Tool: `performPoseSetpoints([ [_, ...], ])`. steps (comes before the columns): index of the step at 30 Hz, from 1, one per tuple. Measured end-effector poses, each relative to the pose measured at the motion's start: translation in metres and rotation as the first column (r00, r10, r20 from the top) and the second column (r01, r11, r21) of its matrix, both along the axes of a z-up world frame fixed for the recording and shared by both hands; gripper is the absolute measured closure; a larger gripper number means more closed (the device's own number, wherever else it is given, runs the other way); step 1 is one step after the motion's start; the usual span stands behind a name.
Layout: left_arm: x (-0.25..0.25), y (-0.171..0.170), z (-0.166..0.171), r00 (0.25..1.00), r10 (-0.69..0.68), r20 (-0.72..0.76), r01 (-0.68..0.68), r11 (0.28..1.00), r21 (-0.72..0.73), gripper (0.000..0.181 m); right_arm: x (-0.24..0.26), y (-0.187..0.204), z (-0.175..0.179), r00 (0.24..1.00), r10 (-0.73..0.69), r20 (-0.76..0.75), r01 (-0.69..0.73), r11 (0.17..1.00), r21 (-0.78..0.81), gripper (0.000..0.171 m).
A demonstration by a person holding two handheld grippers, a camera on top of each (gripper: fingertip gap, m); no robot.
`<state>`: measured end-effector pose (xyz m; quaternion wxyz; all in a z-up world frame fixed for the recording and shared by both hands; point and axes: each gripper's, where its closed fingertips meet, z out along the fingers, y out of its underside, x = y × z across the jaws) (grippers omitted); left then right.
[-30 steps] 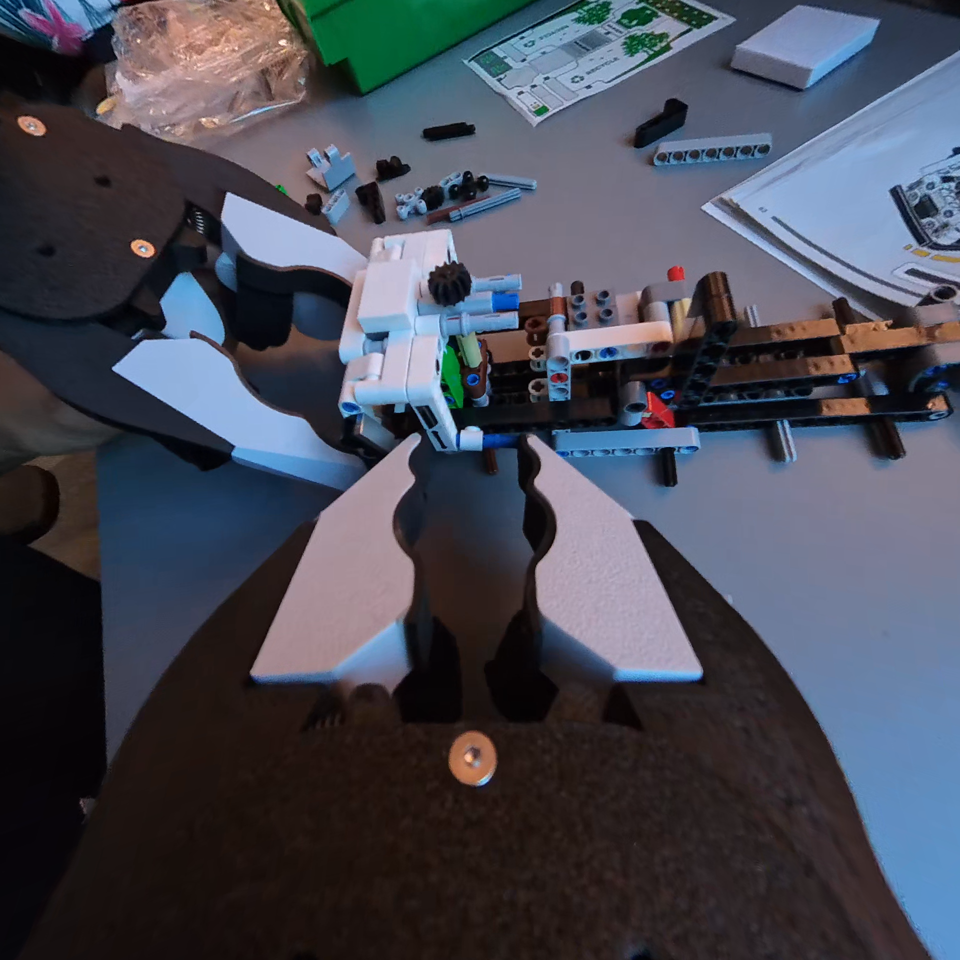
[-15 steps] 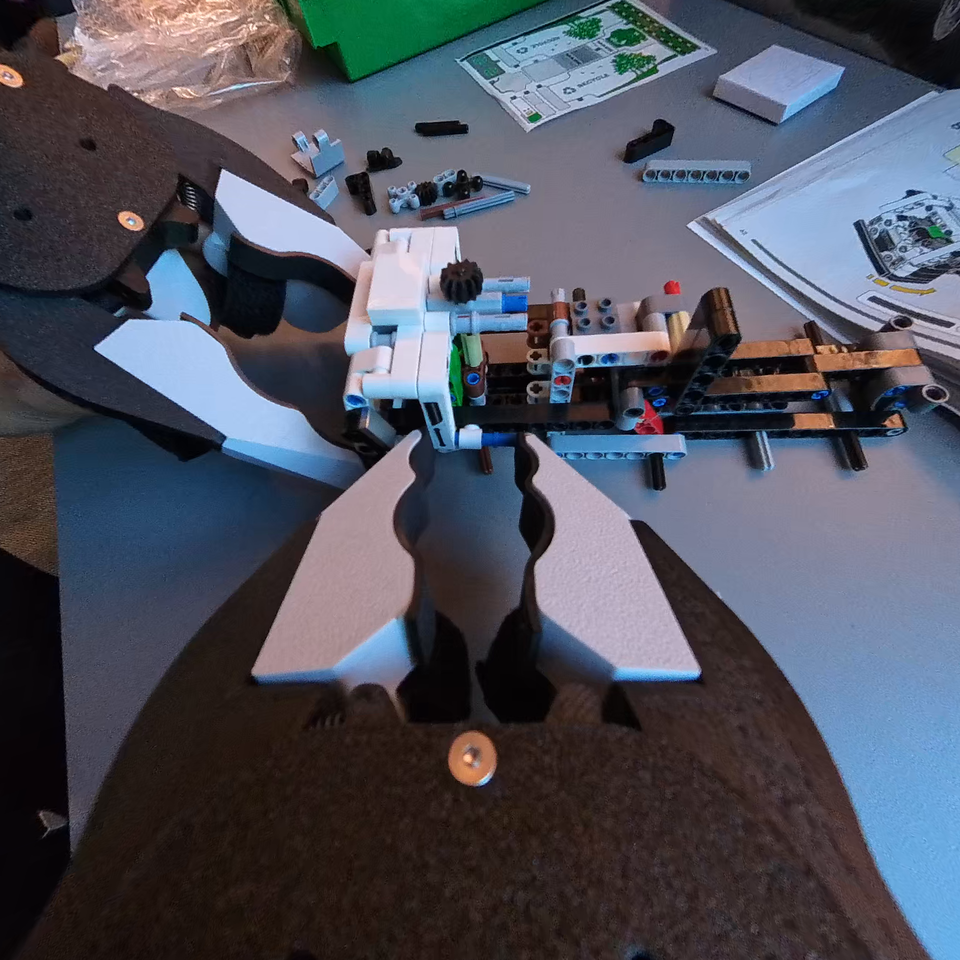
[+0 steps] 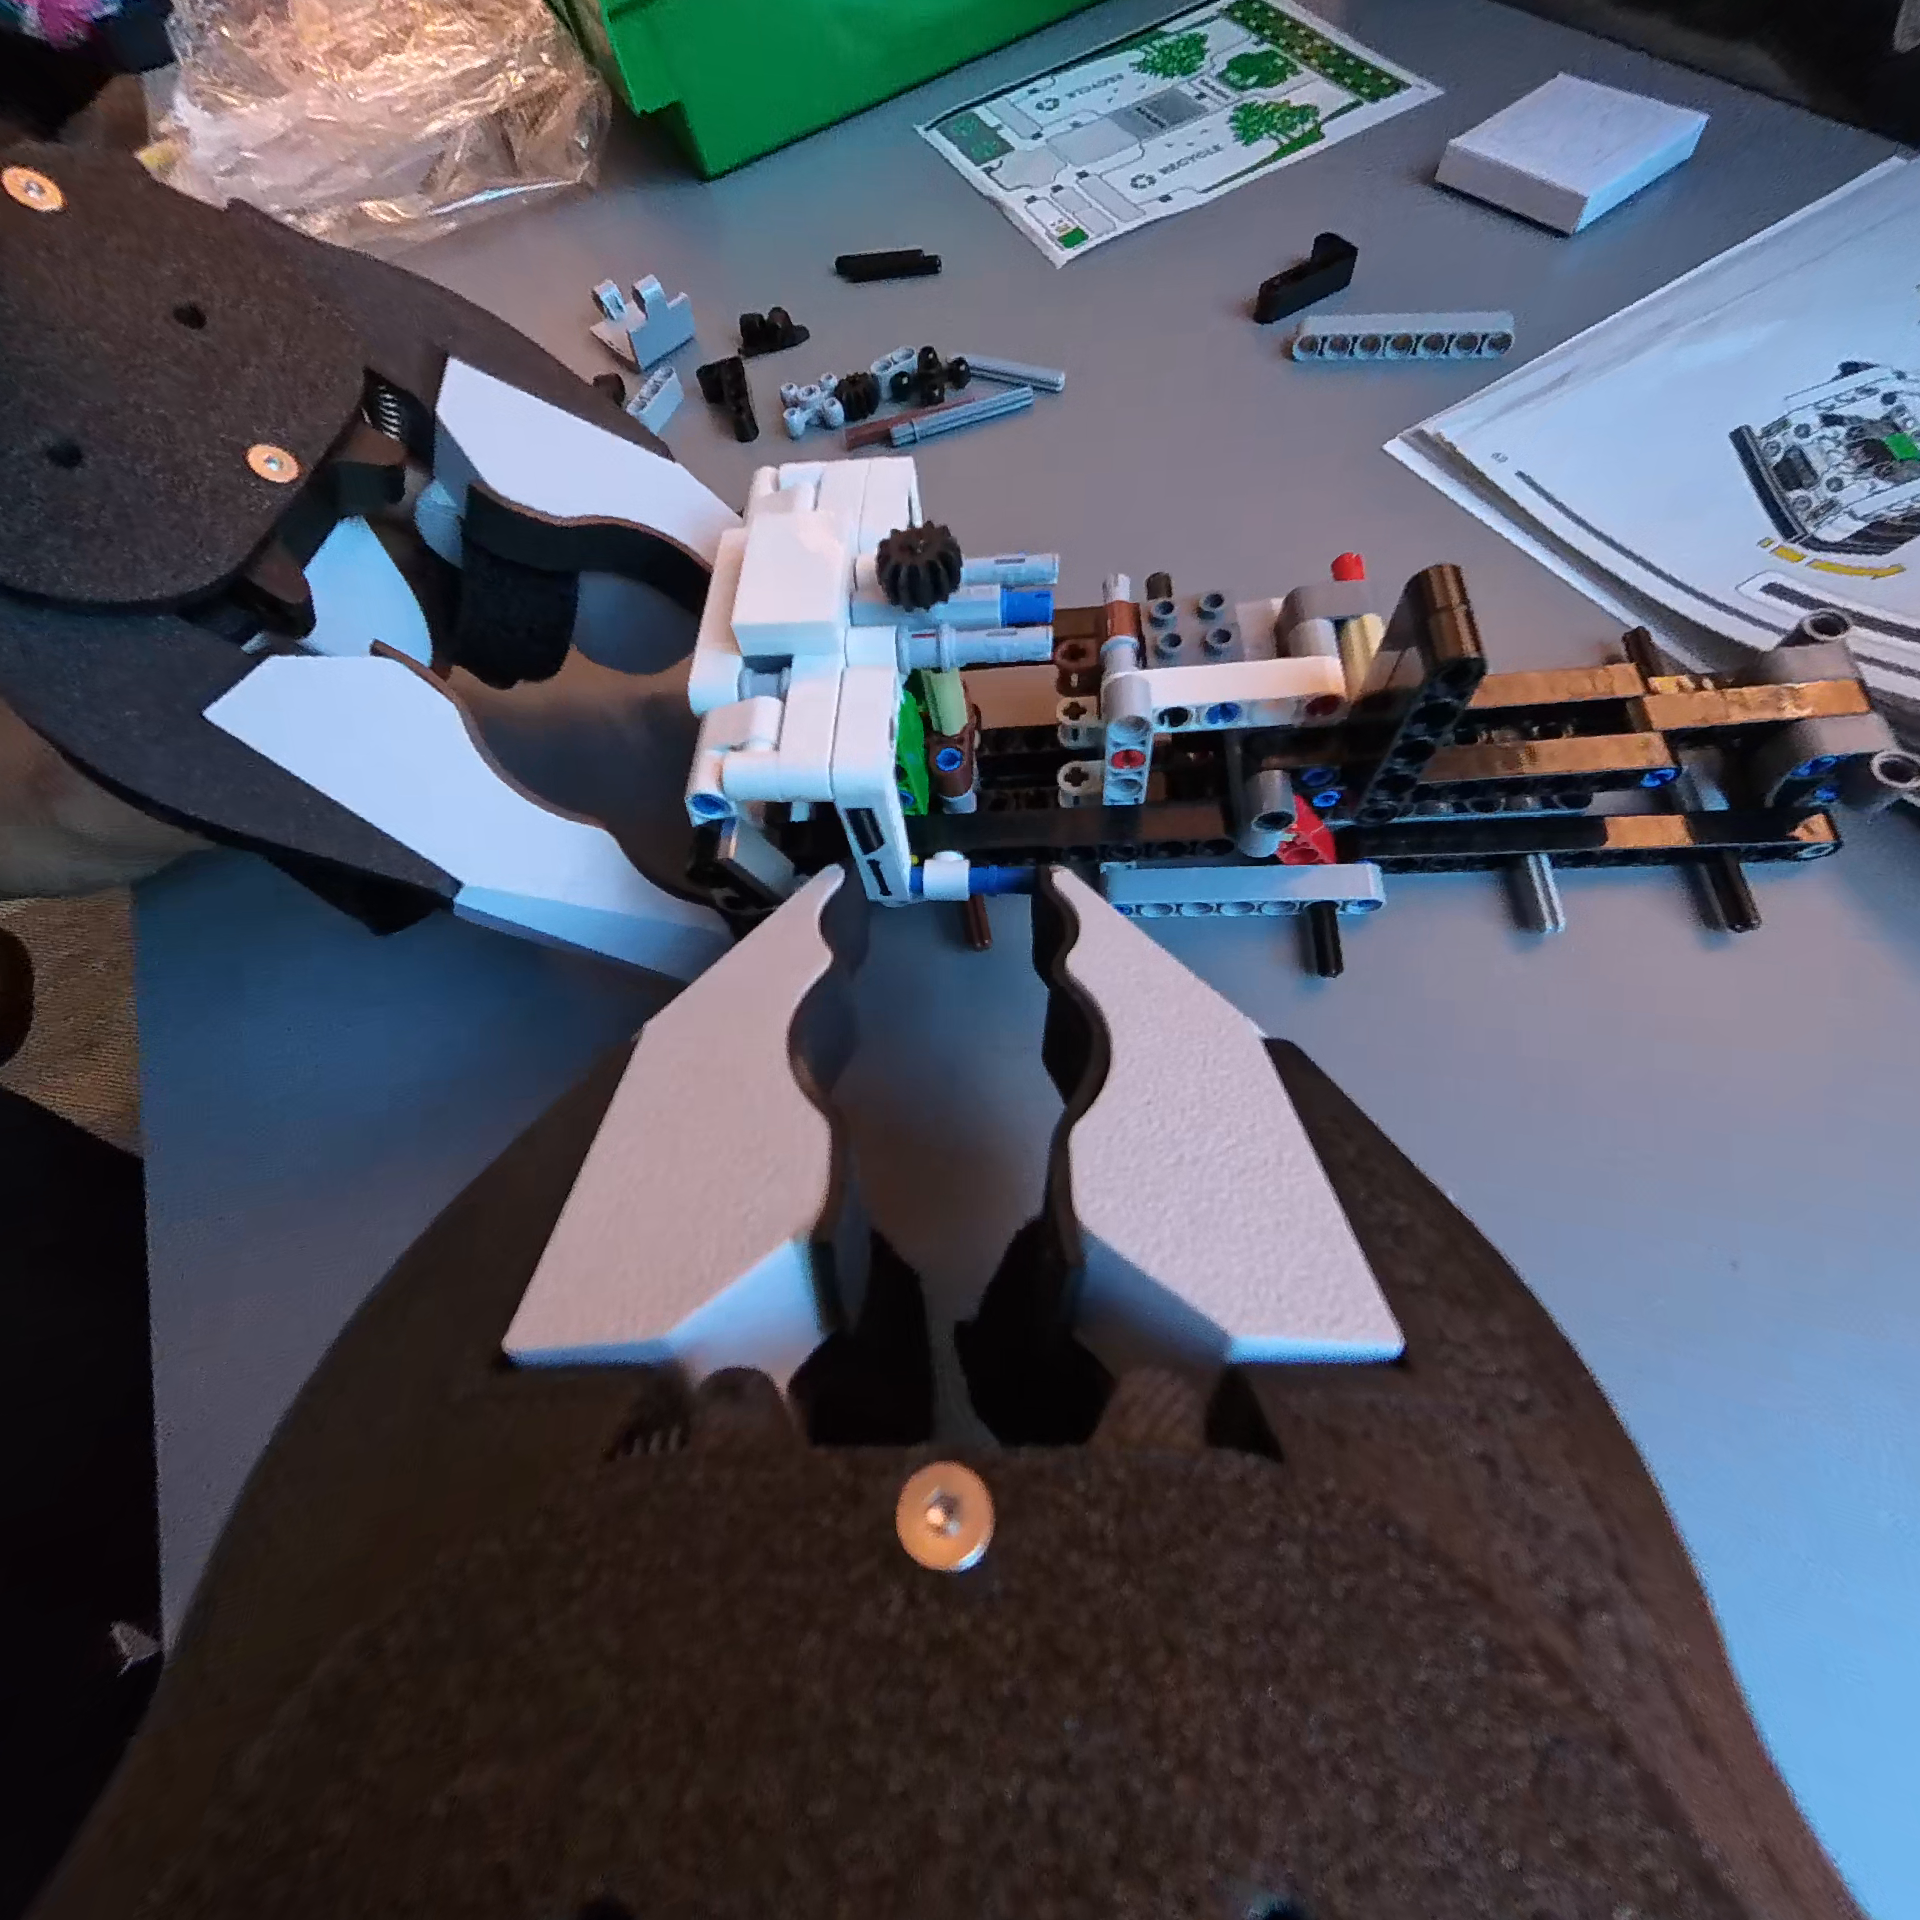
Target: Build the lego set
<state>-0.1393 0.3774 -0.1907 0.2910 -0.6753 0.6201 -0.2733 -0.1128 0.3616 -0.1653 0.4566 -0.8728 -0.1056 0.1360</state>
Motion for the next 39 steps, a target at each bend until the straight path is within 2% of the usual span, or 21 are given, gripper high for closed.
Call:
performPoseSetpoints([
  [6, 0.000, -0.001, 0.000, 1.000, -0.007, 0.002, 0.007, 1.000, -0.001, 0.100, 0.001, -0.001, 0.001, 1.000, 0.030, -0.007, -0.030, 1.000, 0.003, 0.140],
  [10, 0.000, -0.001, 0.000, 1.000, -0.008, 0.002, 0.008, 1.000, -0.001, 0.100, 0.007, -0.005, 0.009, 0.989, 0.039, -0.146, -0.037, 0.999, 0.018, 0.133],
  [12, 0.000, -0.001, 0.000, 1.000, -0.008, 0.001, 0.008, 1.000, 0.000, 0.100, 0.009, -0.006, 0.010, 0.984, 0.046, -0.171, -0.044, 0.999, 0.012, 0.136],
  [16, 0.000, -0.001, 0.000, 1.000, -0.004, 0.001, 0.004, 1.000, -0.001, 0.099, 0.007, -0.005, 0.005, 0.997, 0.055, -0.048, -0.054, 0.998, 0.019, 0.139],
  [20, 0.000, -0.001, 0.000, 1.000, -0.006, 0.001, 0.006, 1.000, 0.000, 0.099, 0.001, -0.006, 0.004, 0.998, 0.050, -0.023, -0.049, 0.999, 0.021, 0.138],
  [27, 0.000, -0.002, 0.000, 1.000, -0.006, 0.001, 0.006, 1.000, -0.001, 0.099, 0.012, -0.001, 0.006, 0.997, 0.010, 0.074, -0.015, 0.998, 0.064, 0.119],
  [32, 0.000, -0.002, 0.000, 1.000, -0.008, 0.001, 0.008, 1.000, 0.000, 0.099, 0.022, 0.004, 0.004, 0.998, 0.015, 0.066, -0.019, 0.999, 0.049, 0.092],
  [39, 0.000, -0.002, 0.000, 1.000, -0.006, 0.001, 0.006, 1.000, -0.002, 0.099, 0.019, 0.006, 0.004, 0.995, 0.058, 0.085, -0.063, 0.996, 0.056, 0.095],
])
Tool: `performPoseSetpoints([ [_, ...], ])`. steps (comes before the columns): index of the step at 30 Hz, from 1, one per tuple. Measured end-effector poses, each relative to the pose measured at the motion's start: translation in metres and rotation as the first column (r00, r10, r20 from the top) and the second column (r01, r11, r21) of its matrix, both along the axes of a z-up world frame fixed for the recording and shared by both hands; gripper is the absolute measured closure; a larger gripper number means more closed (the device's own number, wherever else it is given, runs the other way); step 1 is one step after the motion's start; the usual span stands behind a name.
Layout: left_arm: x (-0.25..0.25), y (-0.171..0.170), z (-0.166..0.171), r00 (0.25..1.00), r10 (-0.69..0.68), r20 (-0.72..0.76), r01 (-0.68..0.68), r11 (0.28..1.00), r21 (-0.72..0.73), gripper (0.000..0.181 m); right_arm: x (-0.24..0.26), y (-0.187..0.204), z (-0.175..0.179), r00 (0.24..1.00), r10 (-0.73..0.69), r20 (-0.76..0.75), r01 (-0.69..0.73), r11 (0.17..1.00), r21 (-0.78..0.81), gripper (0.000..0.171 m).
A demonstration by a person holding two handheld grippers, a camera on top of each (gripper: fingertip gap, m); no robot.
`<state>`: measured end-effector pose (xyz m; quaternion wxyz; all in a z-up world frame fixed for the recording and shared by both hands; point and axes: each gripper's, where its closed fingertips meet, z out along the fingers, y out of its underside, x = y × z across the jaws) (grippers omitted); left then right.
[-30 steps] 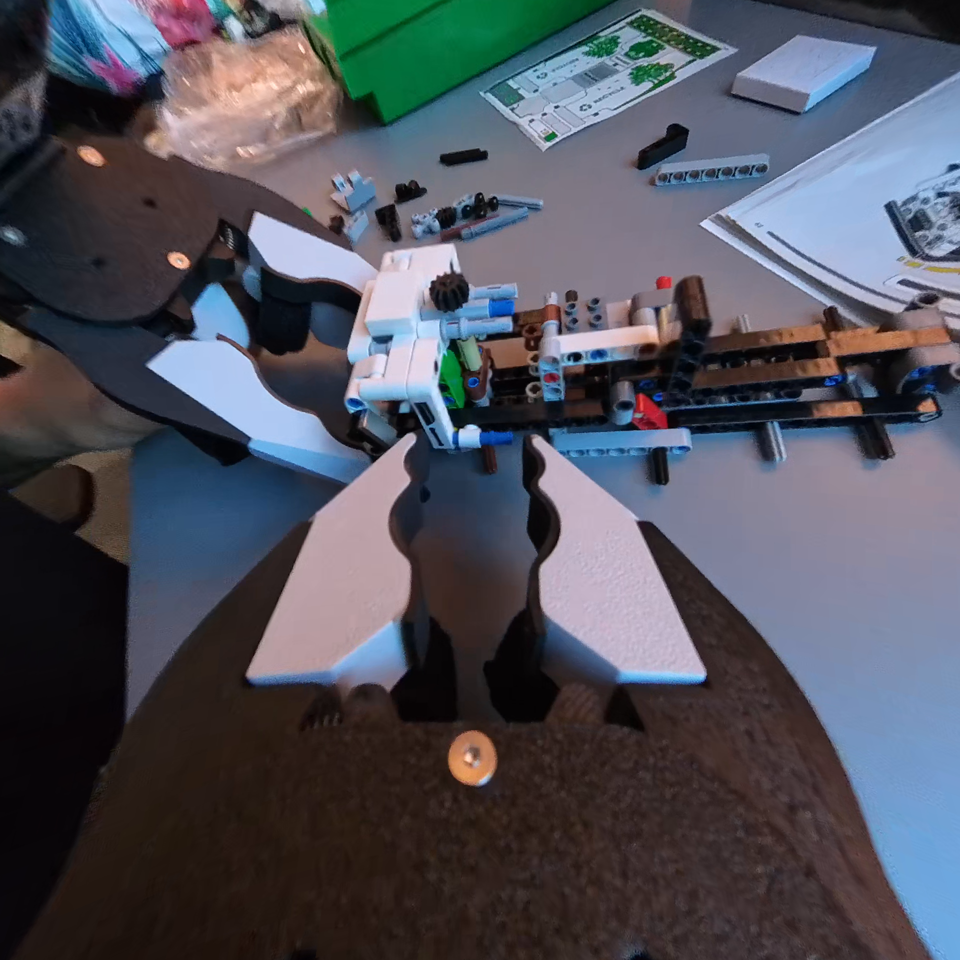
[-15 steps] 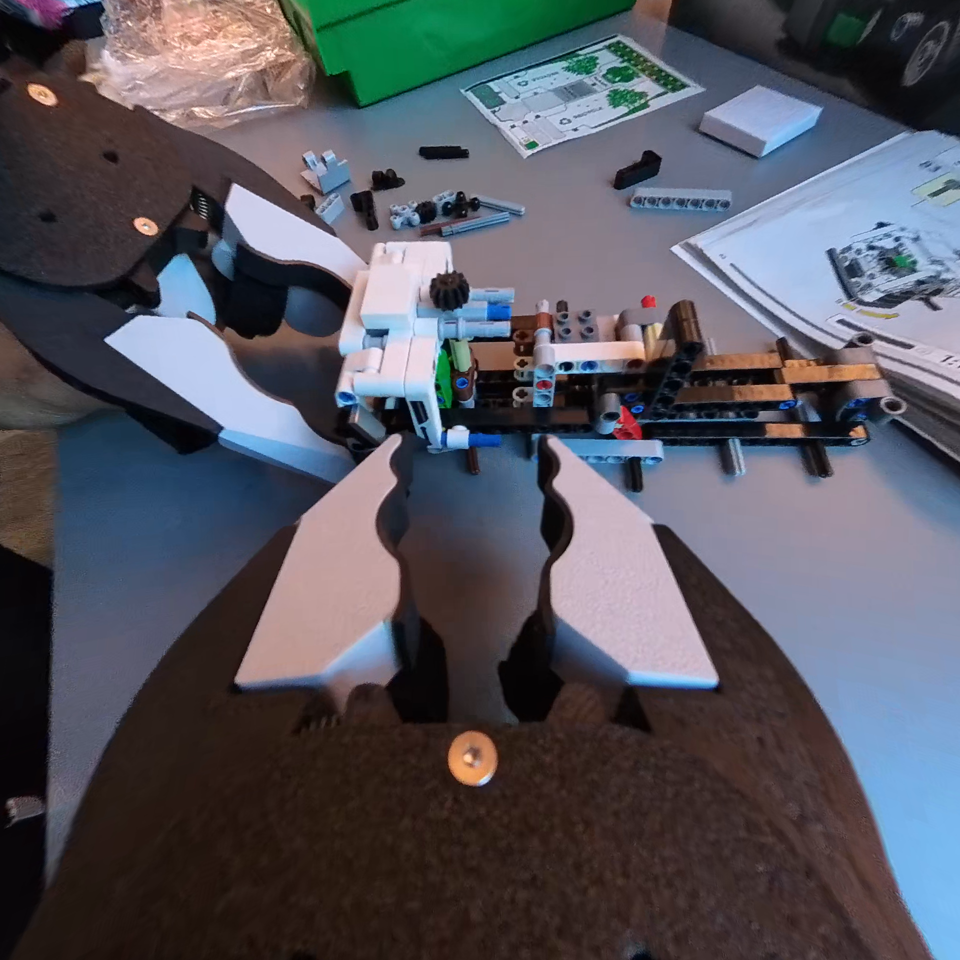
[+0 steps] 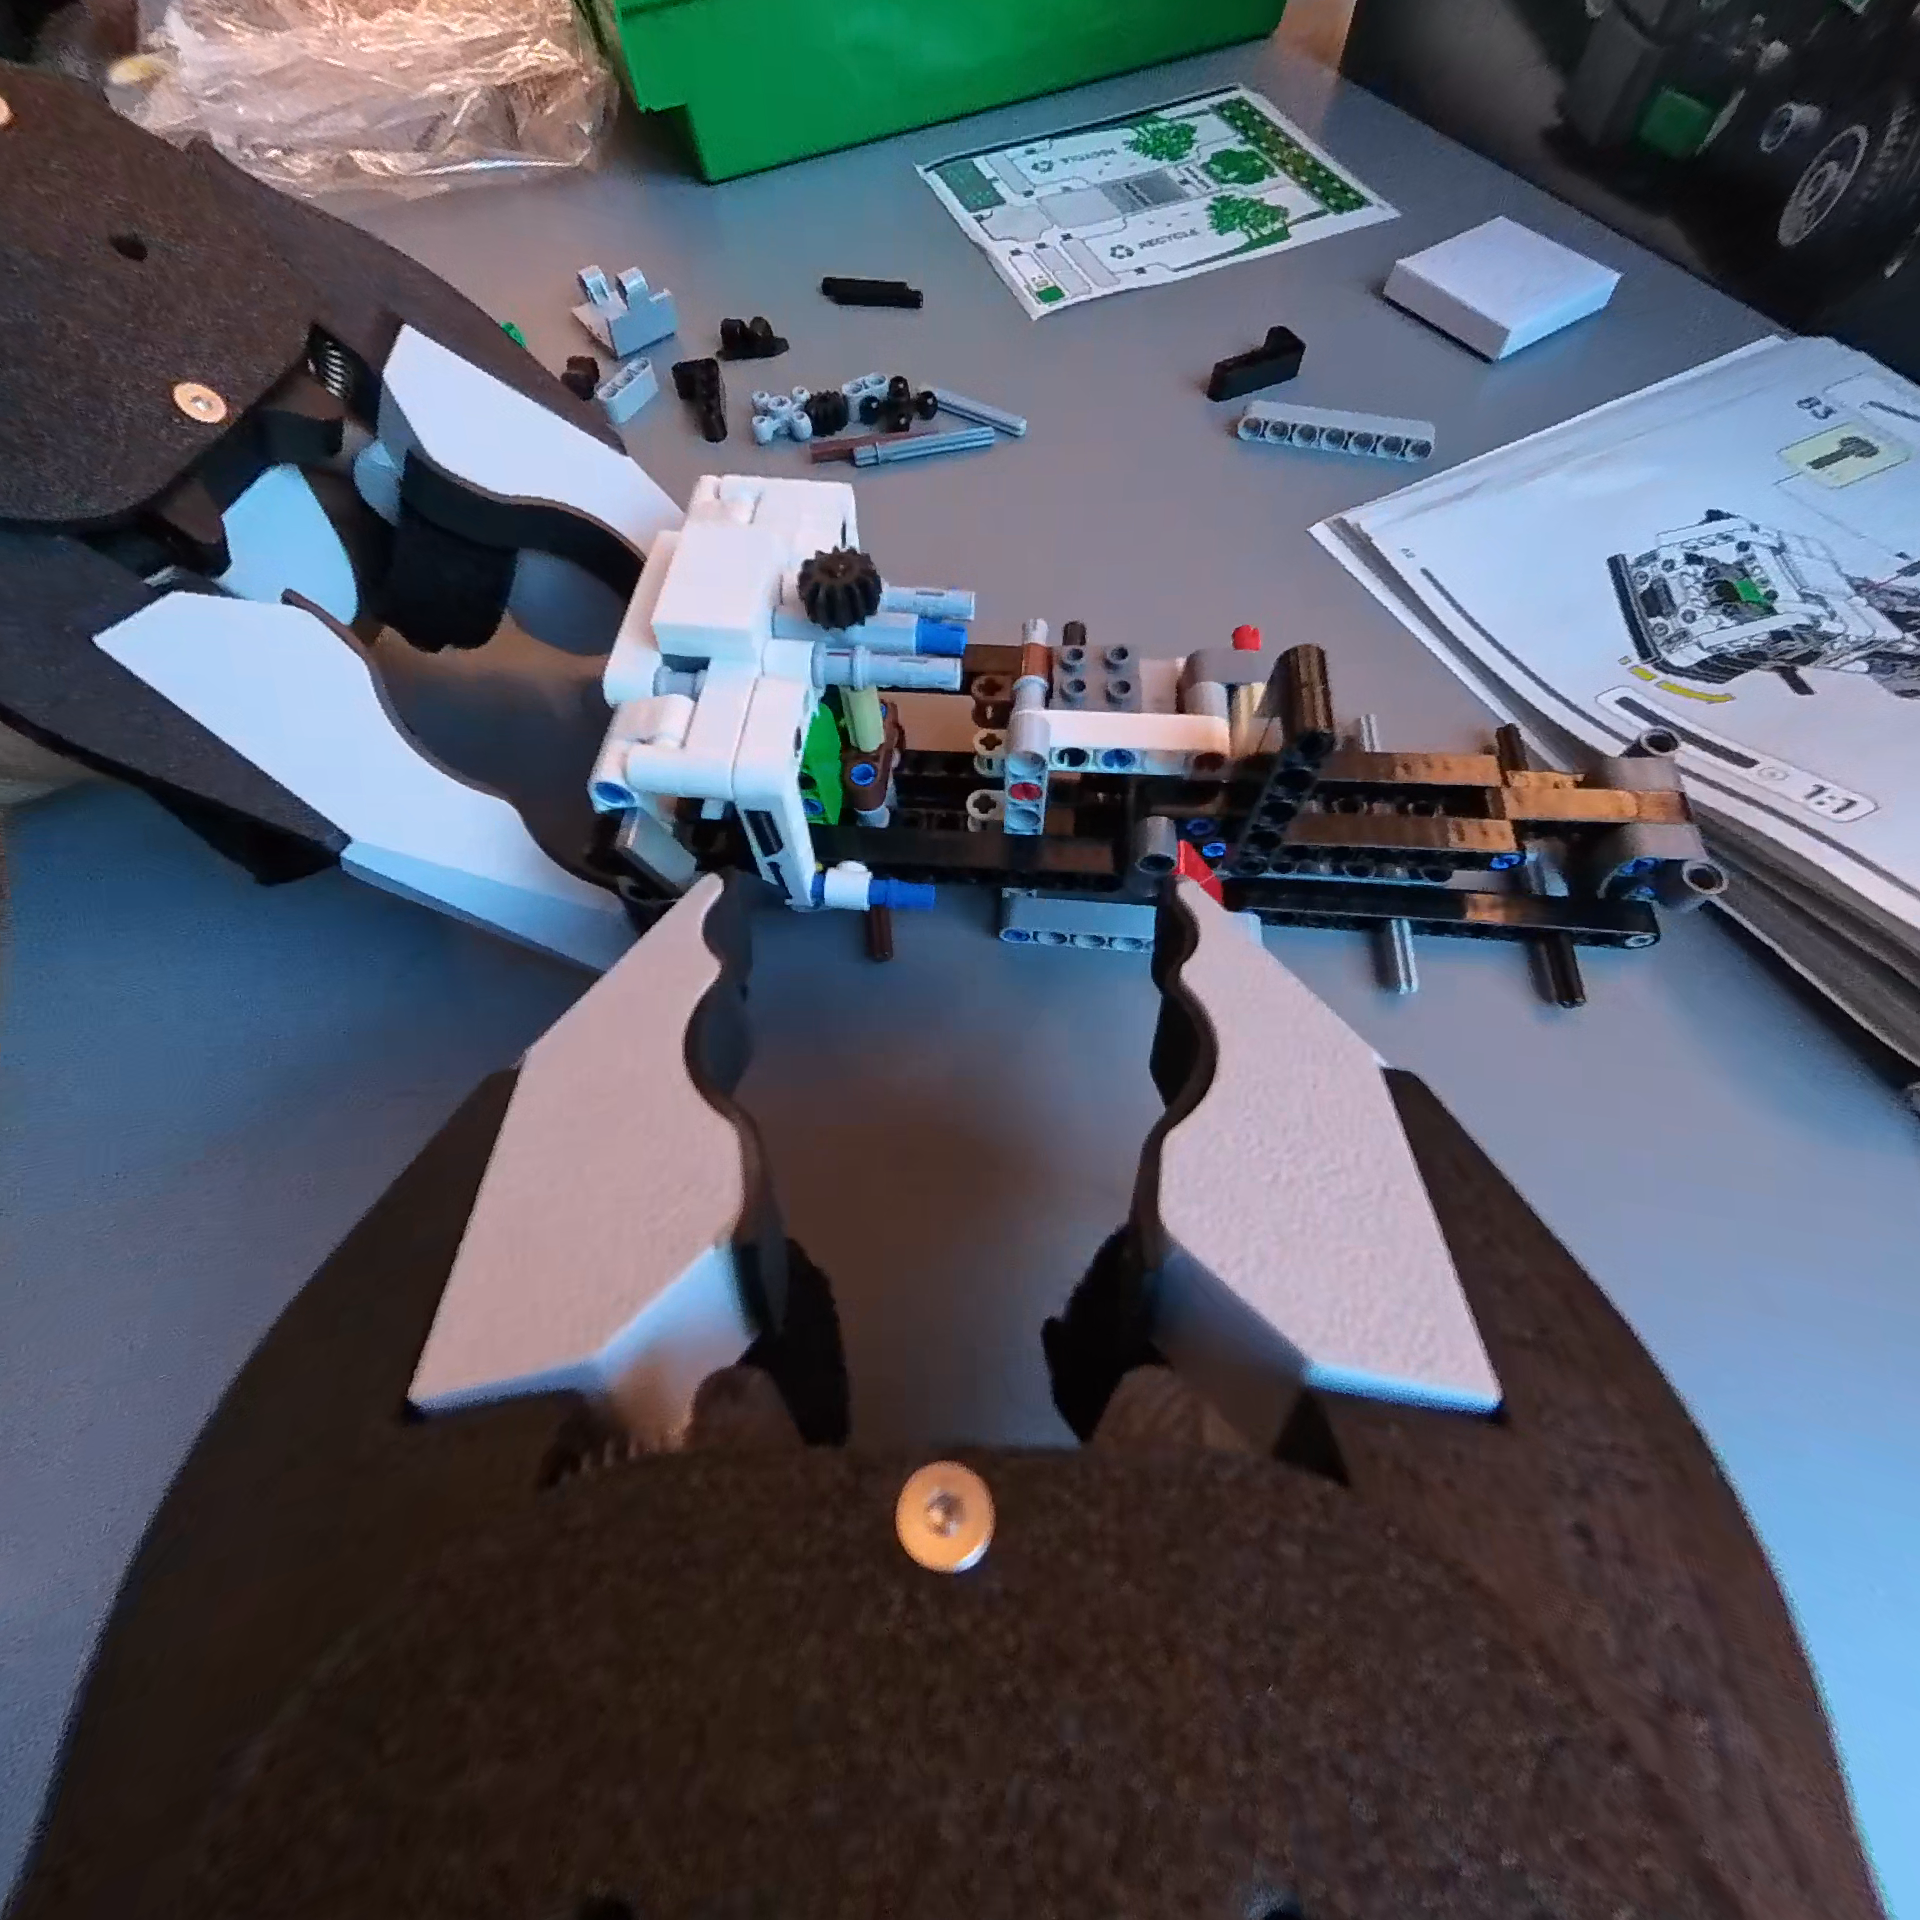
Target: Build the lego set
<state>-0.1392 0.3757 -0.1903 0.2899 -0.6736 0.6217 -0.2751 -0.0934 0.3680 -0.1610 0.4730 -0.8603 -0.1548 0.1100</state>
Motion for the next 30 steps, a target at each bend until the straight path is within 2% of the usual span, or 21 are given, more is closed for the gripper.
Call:
performPoseSetpoints([
  [4, 0.0000, -0.0002, 0.0000, 1.000, -0.001, 0.000, 0.001, 1.000, 0.000, 0.099, 0.0019, 0.0021, 0.0006, 1.000, 0.013, 0.019, -0.013, 1.000, 0.012, 0.089],
  [21, 0.0000, -0.0015, 0.0001, 1.000, -0.006, -0.001, 0.006, 1.000, 0.007, 0.100, 0.0012, 0.0040, -0.0016, 1.000, 0.020, 0.023, -0.020, 1.000, 0.002, 0.097],
  [30, 0.0001, -0.0007, 0.0002, 1.000, -0.003, 0.000, 0.003, 1.000, 0.000, 0.100, 0.0009, 0.0051, -0.0009, 0.999, 0.012, 0.030, -0.013, 1.000, 0.008, 0.096],
])
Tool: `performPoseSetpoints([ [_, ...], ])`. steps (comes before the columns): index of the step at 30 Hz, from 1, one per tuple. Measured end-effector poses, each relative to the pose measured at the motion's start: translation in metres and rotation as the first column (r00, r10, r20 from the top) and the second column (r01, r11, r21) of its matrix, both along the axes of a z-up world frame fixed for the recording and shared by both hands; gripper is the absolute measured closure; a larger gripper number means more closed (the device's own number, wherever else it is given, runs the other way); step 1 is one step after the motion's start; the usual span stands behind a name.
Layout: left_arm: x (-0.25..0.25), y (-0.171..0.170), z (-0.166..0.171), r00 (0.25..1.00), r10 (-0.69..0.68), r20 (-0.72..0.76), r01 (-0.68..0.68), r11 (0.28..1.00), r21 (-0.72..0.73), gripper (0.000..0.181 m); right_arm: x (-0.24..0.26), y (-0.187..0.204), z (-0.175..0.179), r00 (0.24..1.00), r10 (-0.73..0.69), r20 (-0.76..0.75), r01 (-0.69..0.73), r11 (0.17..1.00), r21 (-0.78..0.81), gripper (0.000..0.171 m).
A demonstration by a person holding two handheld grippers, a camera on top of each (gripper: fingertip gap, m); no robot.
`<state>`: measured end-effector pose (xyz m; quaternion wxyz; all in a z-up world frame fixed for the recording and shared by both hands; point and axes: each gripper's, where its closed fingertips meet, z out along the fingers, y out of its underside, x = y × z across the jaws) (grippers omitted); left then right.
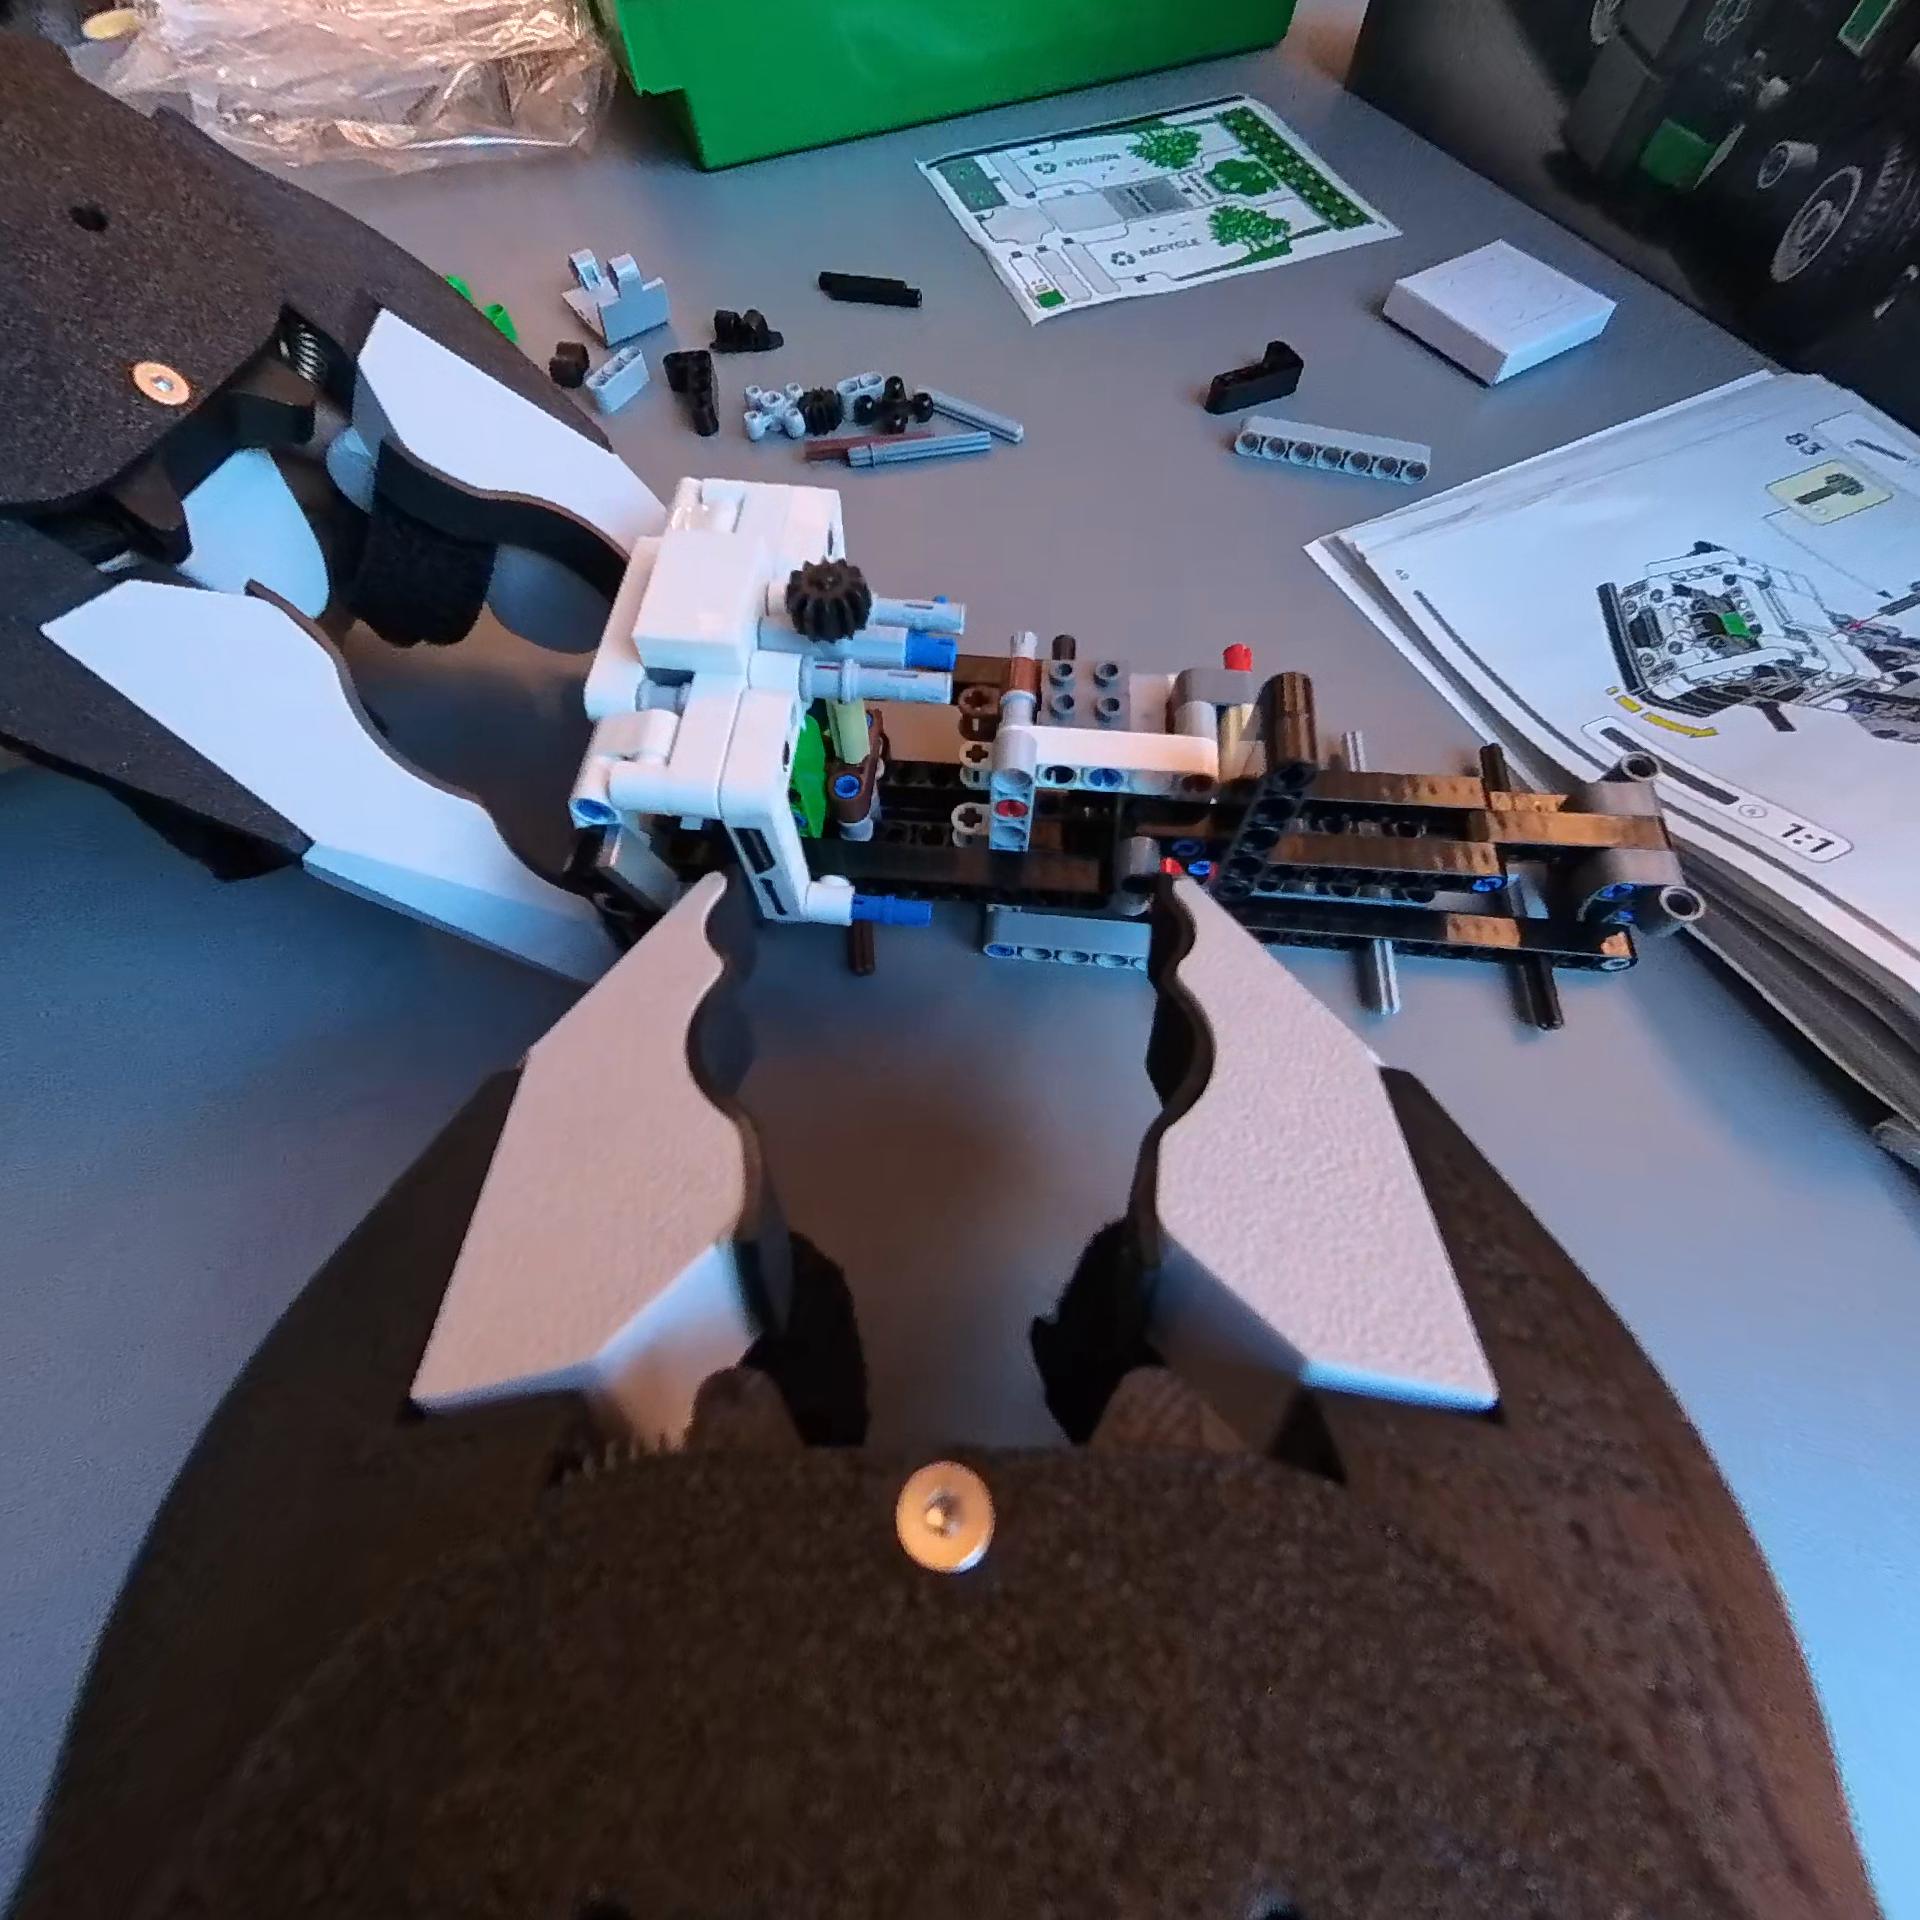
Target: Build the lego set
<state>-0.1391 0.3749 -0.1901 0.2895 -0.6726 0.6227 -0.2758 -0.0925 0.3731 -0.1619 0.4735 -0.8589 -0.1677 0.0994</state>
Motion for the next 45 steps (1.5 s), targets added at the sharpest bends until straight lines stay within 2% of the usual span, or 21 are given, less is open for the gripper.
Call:
performPoseSetpoints([
  [4, 0.000, 0.000, 0.000, 1.000, -0.001, 0.000, 0.001, 1.000, 0.000, 0.100, 0.001, -0.004, 0.002, 1.000, 0.004, -0.028, -0.004, 1.000, -0.004, 0.094],
  [8, 0.000, 0.000, 0.000, 1.000, -0.003, 0.000, 0.003, 1.000, 0.001, 0.100, 0.011, -0.018, 0.013, 0.996, -0.015, -0.093, 0.016, 1.000, 0.009, 0.100],
  [14, 0.000, 0.000, 0.000, 1.000, -0.003, 0.000, 0.003, 1.000, 0.000, 0.100, 0.066, -0.043, 0.033, 0.977, -0.157, -0.146, 0.176, 0.975, 0.132, 0.119],
  [19, 0.000, 0.000, 0.000, 1.000, -0.004, 0.000, 0.004, 1.000, 0.001, 0.100, 0.088, -0.049, 0.028, 0.943, -0.250, -0.219, 0.277, 0.955, 0.101, 0.126],
  [45, 0.001, 0.000, -0.001, 1.000, -0.007, 0.001, 0.007, 1.000, 0.000, 0.100, 0.088, -0.048, 0.020, 0.945, -0.264, -0.195, 0.280, 0.958, 0.060, 0.139],
])
